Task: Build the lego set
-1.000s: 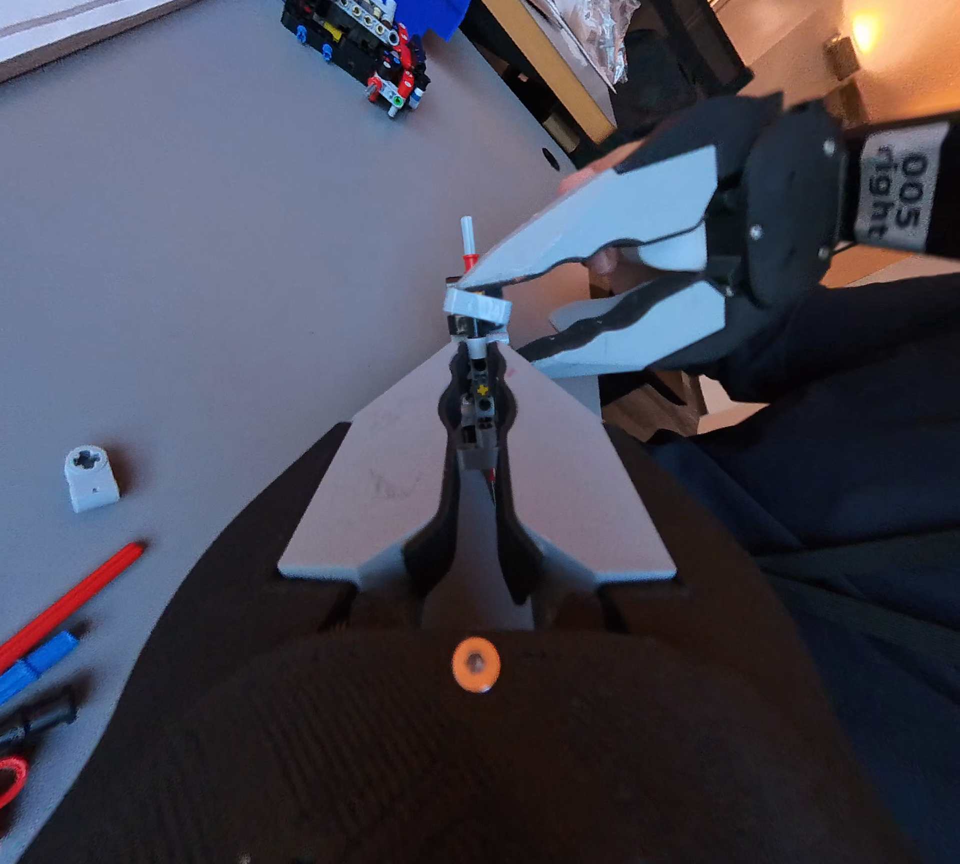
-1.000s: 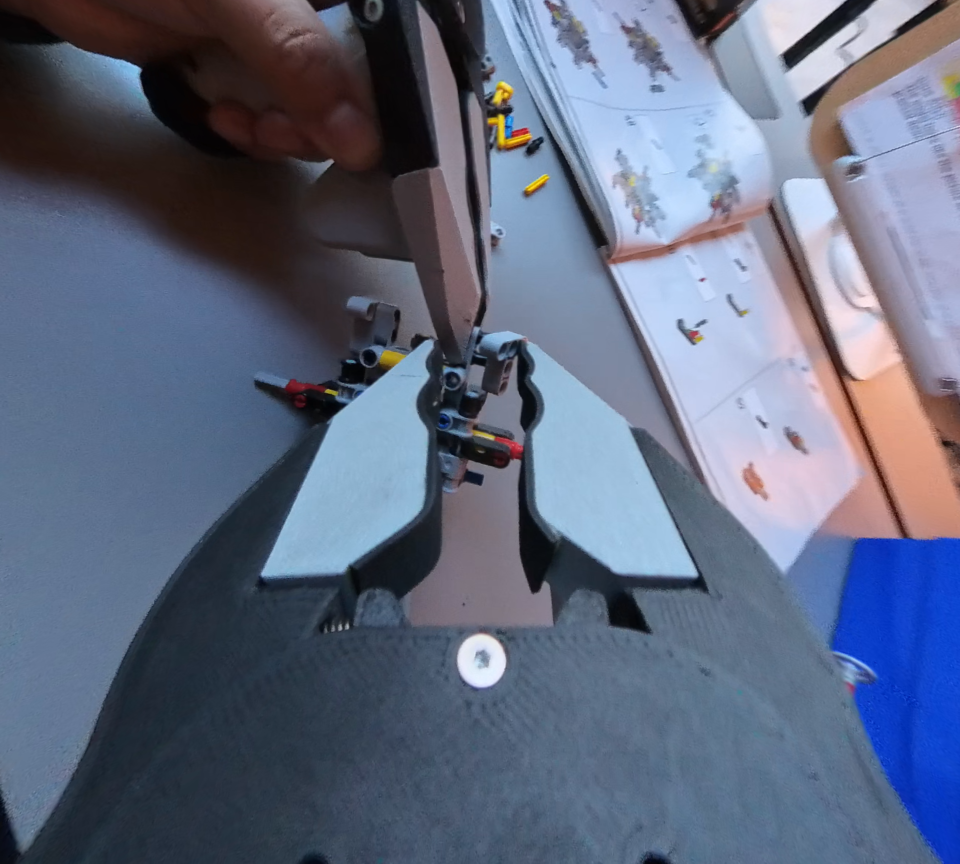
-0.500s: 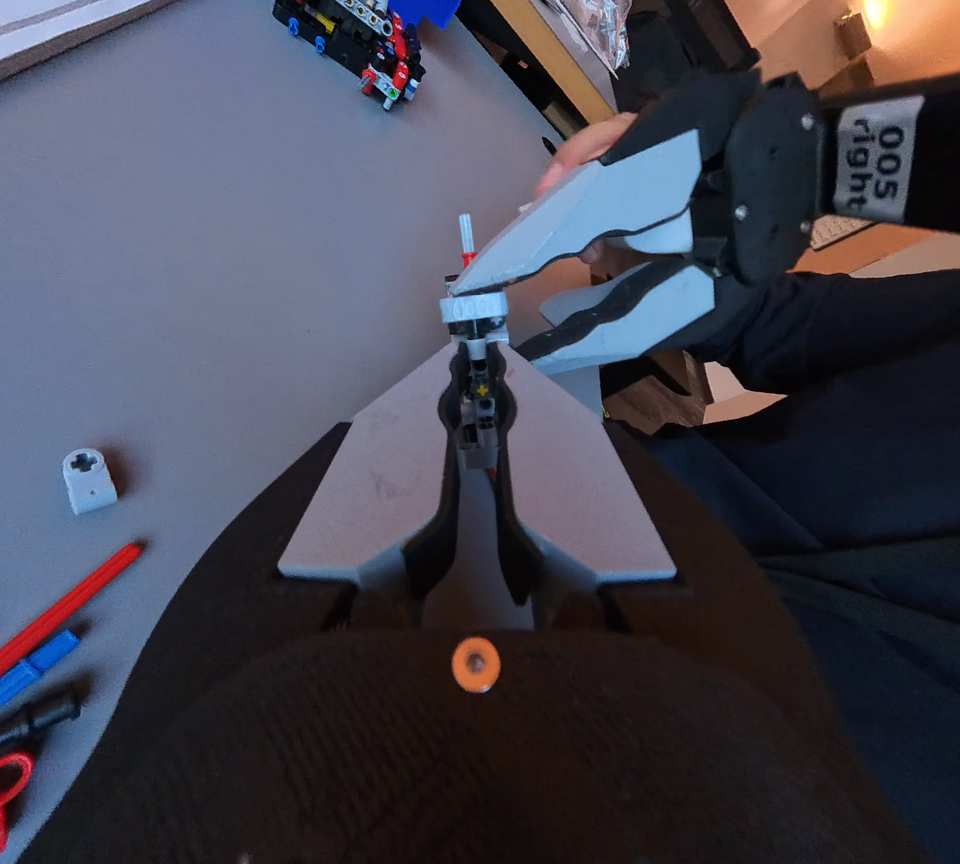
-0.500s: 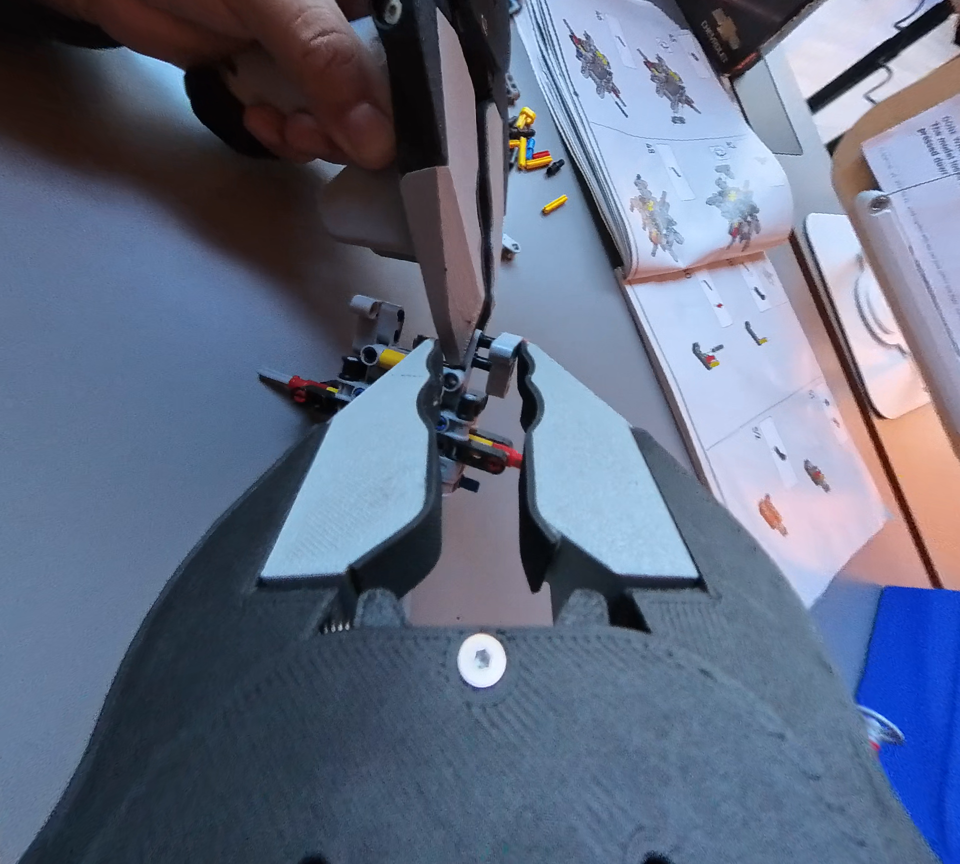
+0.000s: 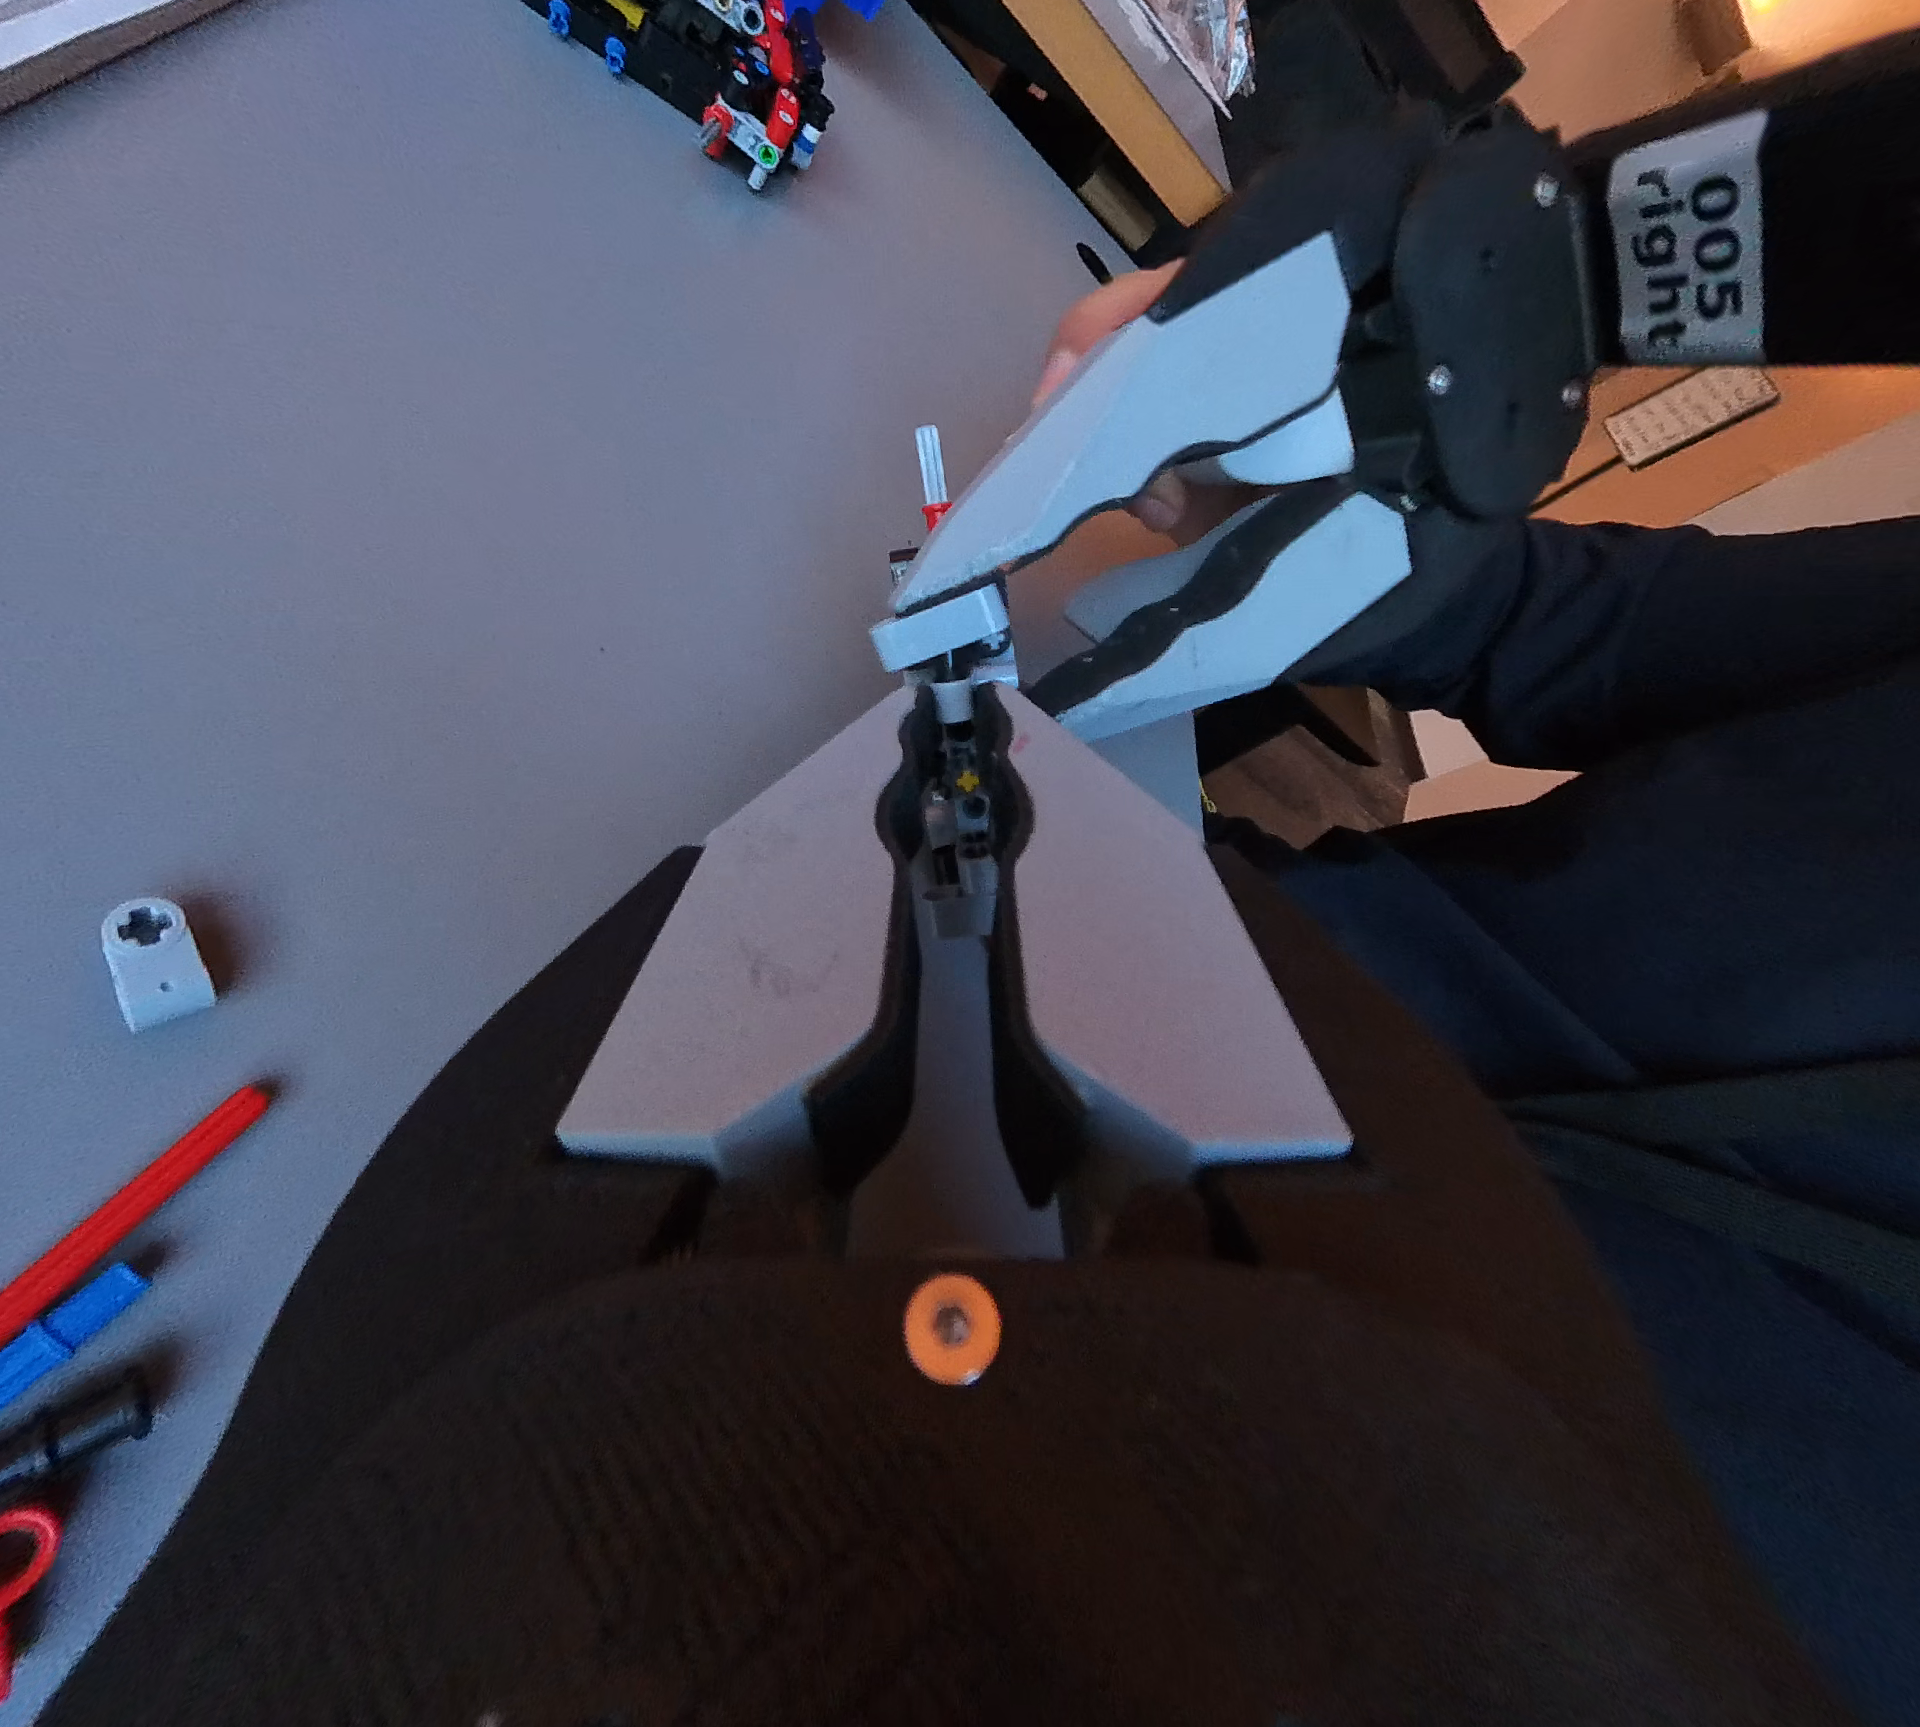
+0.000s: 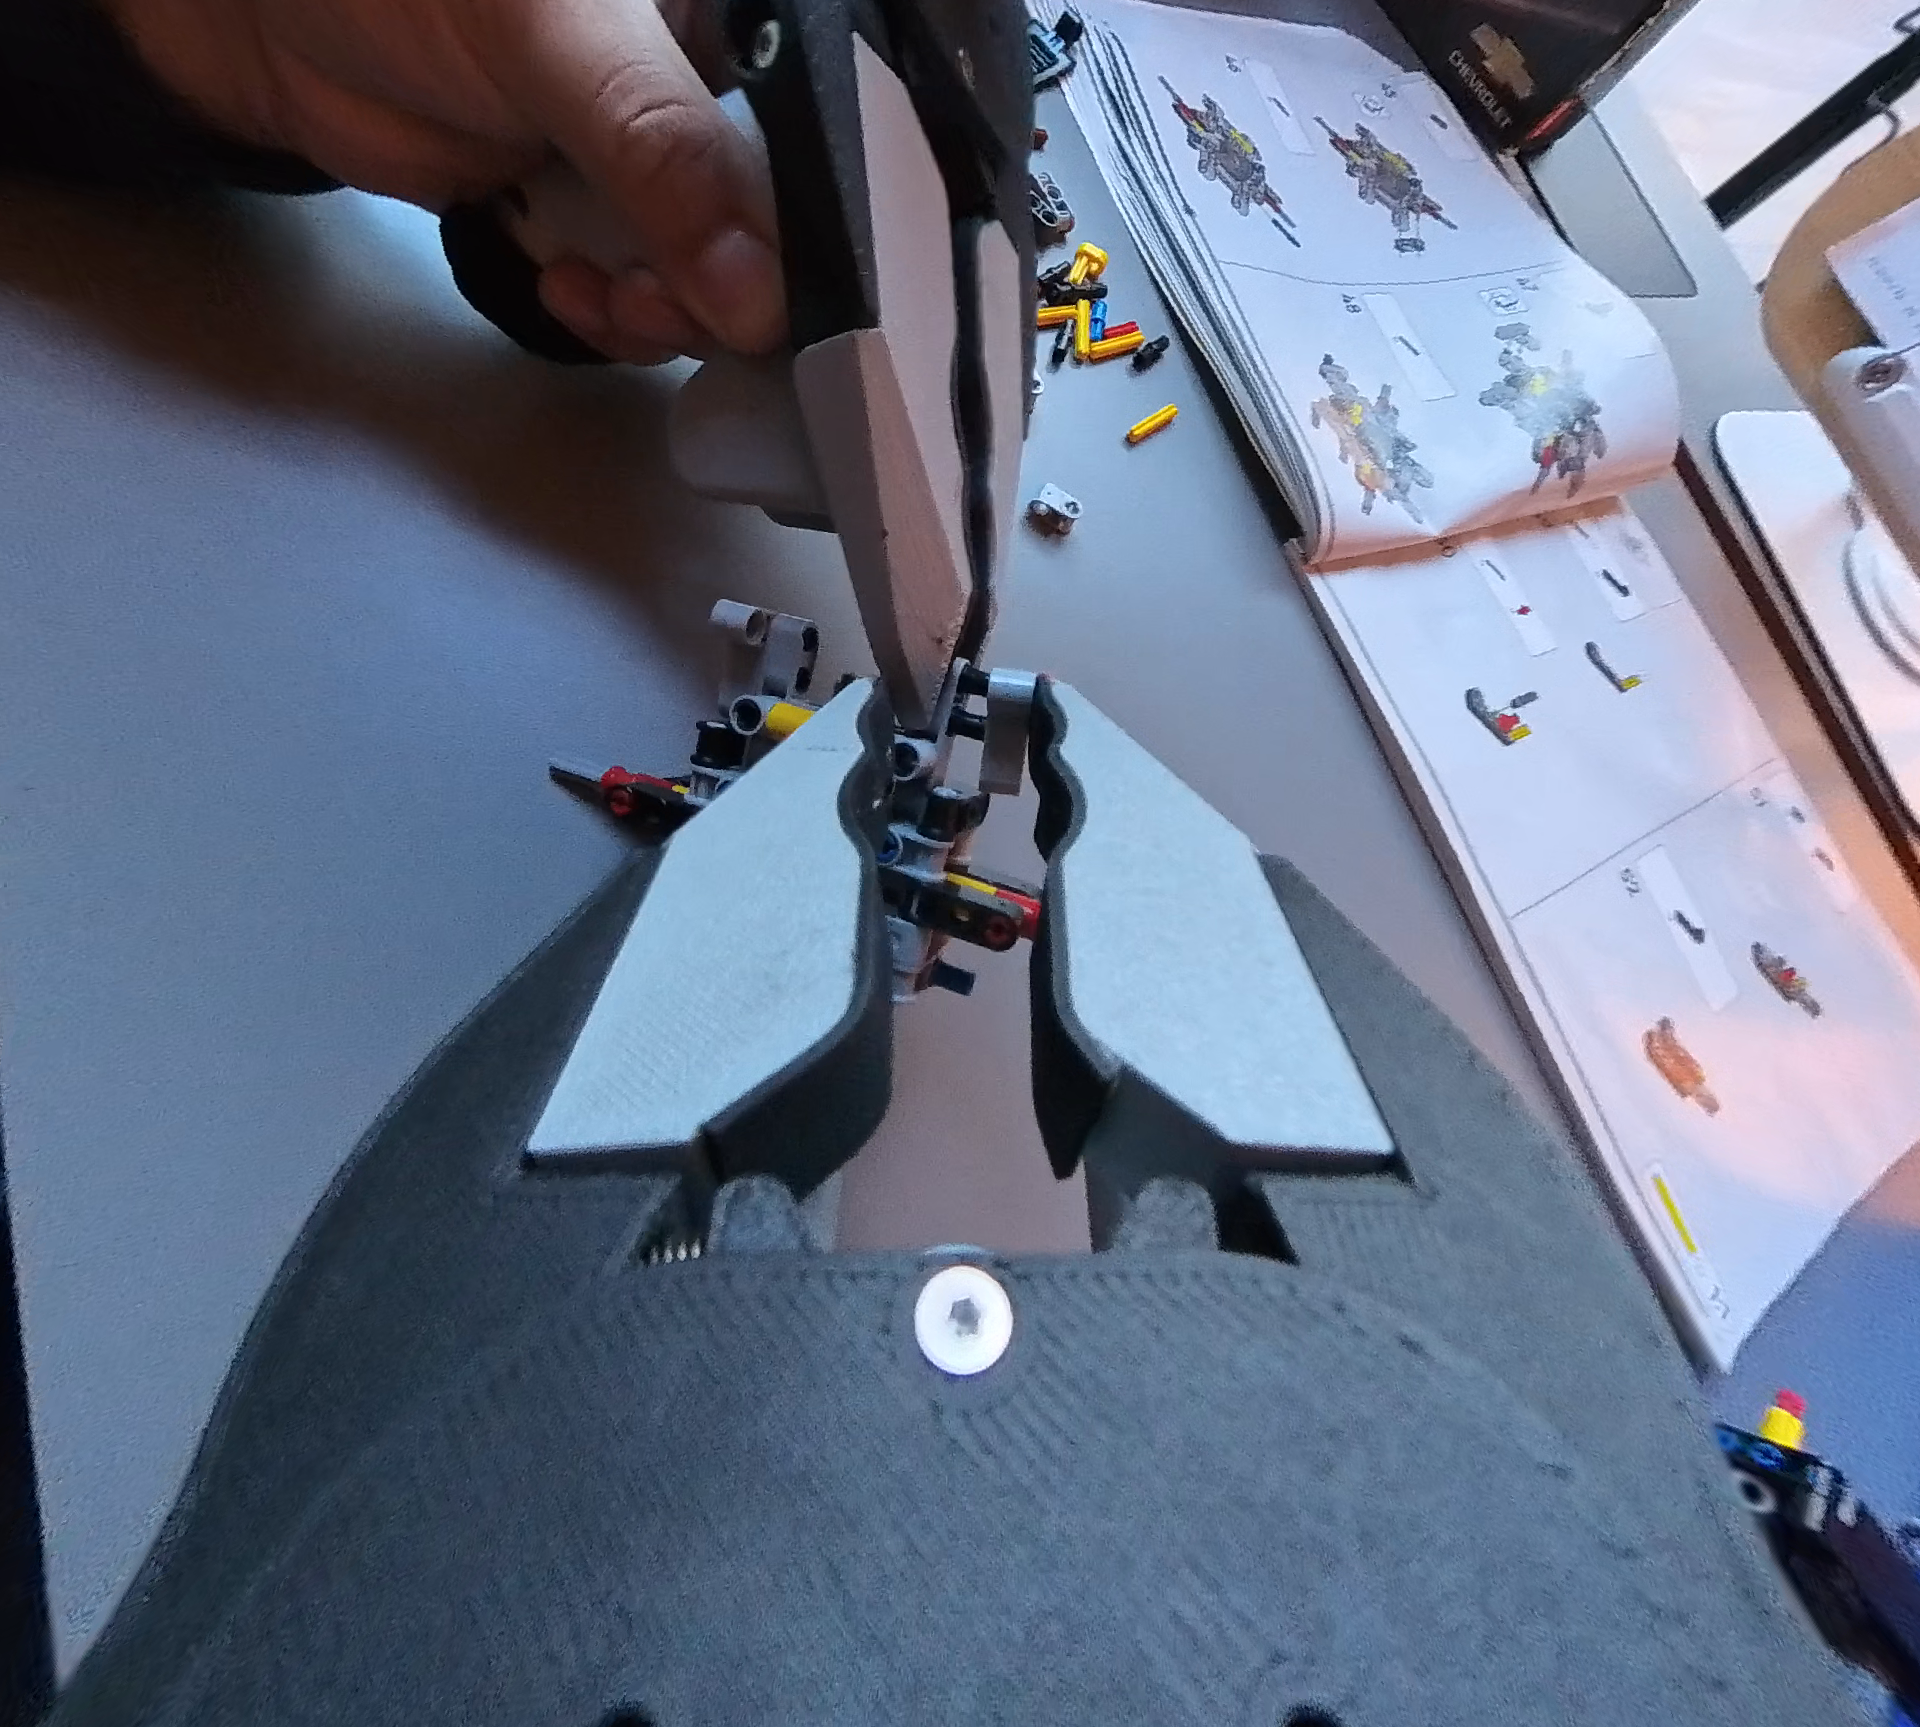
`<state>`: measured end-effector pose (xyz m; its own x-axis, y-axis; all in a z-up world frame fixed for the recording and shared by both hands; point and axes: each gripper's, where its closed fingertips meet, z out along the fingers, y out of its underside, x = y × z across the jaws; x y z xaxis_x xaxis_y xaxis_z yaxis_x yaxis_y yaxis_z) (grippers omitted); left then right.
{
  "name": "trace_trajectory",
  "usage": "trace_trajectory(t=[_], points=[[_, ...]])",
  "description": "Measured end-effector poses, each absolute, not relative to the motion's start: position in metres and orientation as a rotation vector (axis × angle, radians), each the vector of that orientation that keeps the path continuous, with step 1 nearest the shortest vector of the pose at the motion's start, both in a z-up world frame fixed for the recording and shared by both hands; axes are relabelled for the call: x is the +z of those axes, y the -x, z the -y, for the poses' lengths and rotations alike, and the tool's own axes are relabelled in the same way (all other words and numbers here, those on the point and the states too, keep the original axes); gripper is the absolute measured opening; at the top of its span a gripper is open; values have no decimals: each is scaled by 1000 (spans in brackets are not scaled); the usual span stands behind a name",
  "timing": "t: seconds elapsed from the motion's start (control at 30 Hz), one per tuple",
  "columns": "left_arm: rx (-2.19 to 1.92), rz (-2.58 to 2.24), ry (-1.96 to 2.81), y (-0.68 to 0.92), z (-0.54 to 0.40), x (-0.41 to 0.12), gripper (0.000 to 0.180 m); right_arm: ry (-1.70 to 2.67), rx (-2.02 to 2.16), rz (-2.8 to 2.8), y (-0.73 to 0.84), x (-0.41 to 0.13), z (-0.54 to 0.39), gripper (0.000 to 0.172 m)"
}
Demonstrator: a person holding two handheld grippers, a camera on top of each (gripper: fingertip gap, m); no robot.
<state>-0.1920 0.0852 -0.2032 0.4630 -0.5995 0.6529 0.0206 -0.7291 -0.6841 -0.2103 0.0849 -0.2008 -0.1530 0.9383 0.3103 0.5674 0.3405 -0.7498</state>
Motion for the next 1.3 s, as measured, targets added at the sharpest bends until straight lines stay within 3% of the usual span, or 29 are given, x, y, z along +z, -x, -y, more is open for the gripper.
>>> trace_trajectory(t=[0.63, 0.73, 0.97, 1.3], points=[[-1294, -460, 2002, 196, -93, -192, 6, 1319, 617, 1689, 211, -192, -91, 17], [-1359, -431, 1952, 204, -94, -183, 13, 1355, 598, 1704, 204, -197, -103, 13], [-1146, -417, 1995, 233, -103, -192, 17, 1473, 716, 1855, 203, -222, -123, 13], [-1004, -542, 2050, 218, -98, -205, 17, 1343, 854, 1848, 200, -205, -133, 26]])
